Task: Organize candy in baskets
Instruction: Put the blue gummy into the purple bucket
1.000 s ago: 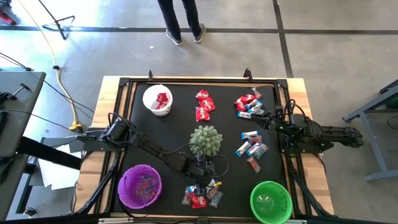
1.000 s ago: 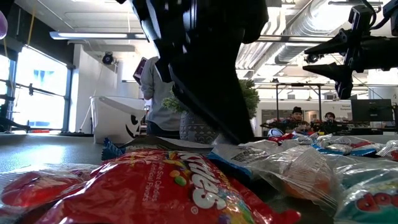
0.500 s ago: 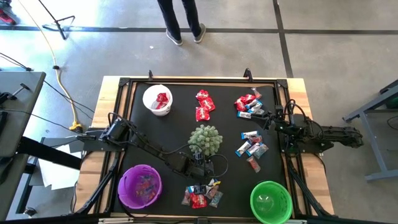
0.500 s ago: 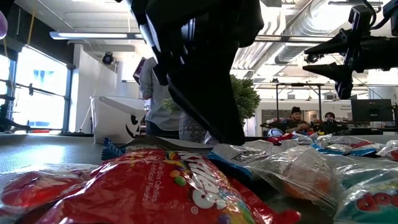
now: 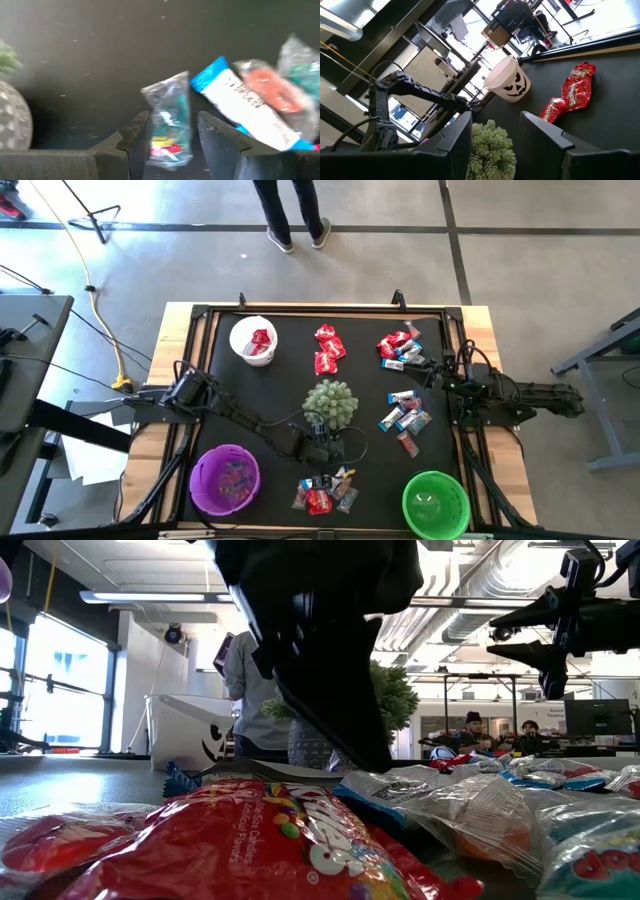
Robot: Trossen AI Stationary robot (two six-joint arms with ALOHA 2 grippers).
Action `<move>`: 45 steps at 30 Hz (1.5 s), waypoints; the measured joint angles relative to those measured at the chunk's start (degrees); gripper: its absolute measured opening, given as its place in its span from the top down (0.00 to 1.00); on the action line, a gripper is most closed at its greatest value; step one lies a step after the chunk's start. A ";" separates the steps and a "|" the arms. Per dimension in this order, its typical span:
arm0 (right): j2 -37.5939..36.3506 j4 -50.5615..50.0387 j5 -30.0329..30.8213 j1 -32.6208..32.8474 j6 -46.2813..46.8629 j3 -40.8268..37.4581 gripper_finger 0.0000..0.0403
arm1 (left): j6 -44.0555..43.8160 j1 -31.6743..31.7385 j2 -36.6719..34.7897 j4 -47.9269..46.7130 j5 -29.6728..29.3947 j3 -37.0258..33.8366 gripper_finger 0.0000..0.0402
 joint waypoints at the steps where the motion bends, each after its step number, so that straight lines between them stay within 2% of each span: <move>1: 0.00 0.01 0.02 -0.01 0.01 0.02 0.60 | 0.47 0.22 0.04 -0.23 -0.28 0.00 0.62; 6: 0.02 -0.02 0.02 0.01 0.02 0.02 0.60 | 0.70 1.01 0.11 -0.82 -0.34 0.00 0.62; 14: 0.02 0.01 0.00 0.02 0.02 0.02 0.60 | -0.35 1.16 0.15 -1.19 2.67 0.00 0.62; 29: 0.02 -0.02 0.00 0.02 0.02 0.01 0.60 | -1.39 1.03 1.51 -1.19 3.52 -0.07 0.63; 33: 0.02 0.00 0.02 0.00 0.01 0.02 0.60 | -1.39 1.03 1.51 -1.03 5.04 -0.07 0.70; 42: 0.01 -0.01 0.02 0.00 0.01 0.02 0.60 | -2.30 1.01 1.51 -0.84 7.29 -0.04 0.95; 45: 0.00 -0.02 0.02 0.02 0.00 0.02 0.60 | -3.60 1.01 1.36 -0.82 8.17 -0.04 0.99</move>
